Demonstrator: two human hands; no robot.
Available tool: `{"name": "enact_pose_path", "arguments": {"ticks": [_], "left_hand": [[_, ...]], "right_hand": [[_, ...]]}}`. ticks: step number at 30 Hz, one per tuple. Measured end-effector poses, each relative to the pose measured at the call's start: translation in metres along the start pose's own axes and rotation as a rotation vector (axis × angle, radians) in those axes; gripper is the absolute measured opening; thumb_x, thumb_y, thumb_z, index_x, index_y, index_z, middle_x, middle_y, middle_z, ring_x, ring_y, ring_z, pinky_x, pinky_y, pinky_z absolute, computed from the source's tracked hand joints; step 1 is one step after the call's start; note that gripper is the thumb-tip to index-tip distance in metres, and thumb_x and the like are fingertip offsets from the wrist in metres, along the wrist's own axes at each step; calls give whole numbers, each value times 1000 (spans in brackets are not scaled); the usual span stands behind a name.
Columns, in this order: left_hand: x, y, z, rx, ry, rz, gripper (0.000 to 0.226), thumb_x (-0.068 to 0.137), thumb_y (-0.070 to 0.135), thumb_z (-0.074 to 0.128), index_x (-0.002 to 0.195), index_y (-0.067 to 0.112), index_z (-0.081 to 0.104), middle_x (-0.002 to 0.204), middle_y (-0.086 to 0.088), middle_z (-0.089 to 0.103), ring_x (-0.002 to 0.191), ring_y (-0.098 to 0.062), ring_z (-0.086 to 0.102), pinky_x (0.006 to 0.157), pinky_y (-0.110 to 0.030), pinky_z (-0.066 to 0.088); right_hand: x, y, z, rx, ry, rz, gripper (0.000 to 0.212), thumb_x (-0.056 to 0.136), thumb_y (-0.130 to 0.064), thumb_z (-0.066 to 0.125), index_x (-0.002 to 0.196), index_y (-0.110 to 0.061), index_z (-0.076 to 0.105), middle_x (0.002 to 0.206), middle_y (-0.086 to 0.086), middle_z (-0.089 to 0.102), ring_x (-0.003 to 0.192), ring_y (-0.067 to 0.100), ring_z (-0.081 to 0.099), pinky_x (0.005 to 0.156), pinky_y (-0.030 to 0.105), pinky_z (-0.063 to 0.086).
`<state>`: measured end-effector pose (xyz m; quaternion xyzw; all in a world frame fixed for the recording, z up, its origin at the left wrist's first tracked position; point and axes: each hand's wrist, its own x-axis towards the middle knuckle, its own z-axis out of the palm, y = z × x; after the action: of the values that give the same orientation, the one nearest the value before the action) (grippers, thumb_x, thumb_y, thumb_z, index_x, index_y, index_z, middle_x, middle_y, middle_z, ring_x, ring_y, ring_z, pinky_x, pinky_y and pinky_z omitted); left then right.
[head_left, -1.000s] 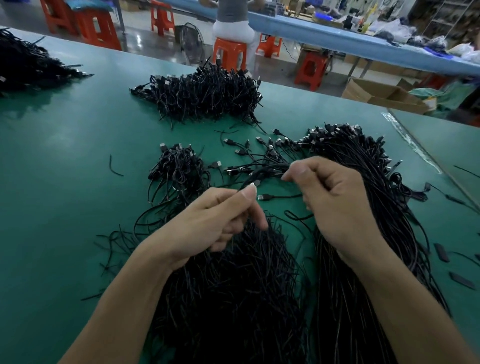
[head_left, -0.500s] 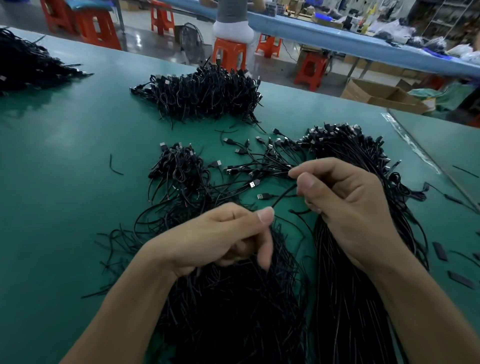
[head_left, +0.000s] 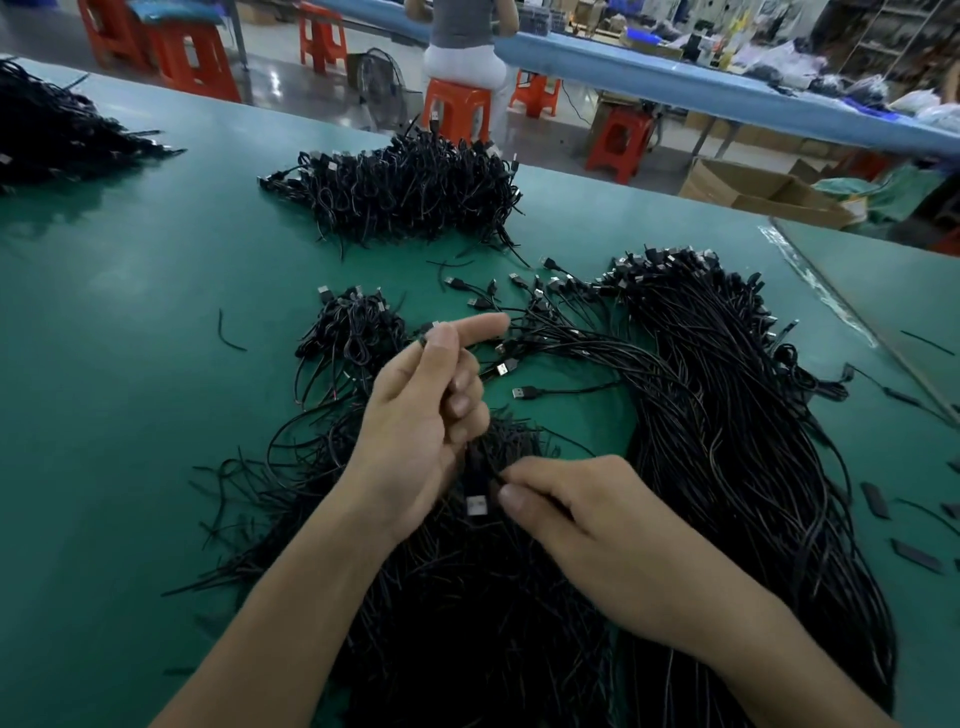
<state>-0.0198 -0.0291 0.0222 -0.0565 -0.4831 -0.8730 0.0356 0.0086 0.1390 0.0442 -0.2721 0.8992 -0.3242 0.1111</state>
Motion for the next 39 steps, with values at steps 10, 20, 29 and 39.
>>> {"name": "enact_pose_path", "arguments": {"ticks": [10,20,29,39], "left_hand": [[-11,0,10,544,-301,-84,57,100,50,34,66,14,62,43,4,47,36,-12,41,41,-22,36],[-14,27,7,-216,-379,-251,49,98,42,40,60,19,60,45,11,39,35,-2,35,37,-14,29],[-2,1,3,387,-12,148,44,96,39,43,117,11,69,104,-3,77,99,-15,73,82,-23,57],[-13,12,5,451,-306,-336,63,101,49,37,54,19,64,38,3,43,29,-9,39,35,-16,31]], "right_hand": [[9,-11,-41,58,408,-182,12,86,-39,71,77,-30,71,73,-16,60,65,3,56,59,9,40],[22,7,-16,273,352,-11,30,93,-51,51,88,-31,73,54,-19,54,48,3,39,46,16,31],[8,-10,-19,22,81,-91,29,101,-28,53,75,-16,59,69,-1,56,60,9,50,56,17,38],[28,-5,-43,283,320,-170,16,76,-35,80,77,-22,72,70,-6,69,61,1,59,57,13,45]]}}
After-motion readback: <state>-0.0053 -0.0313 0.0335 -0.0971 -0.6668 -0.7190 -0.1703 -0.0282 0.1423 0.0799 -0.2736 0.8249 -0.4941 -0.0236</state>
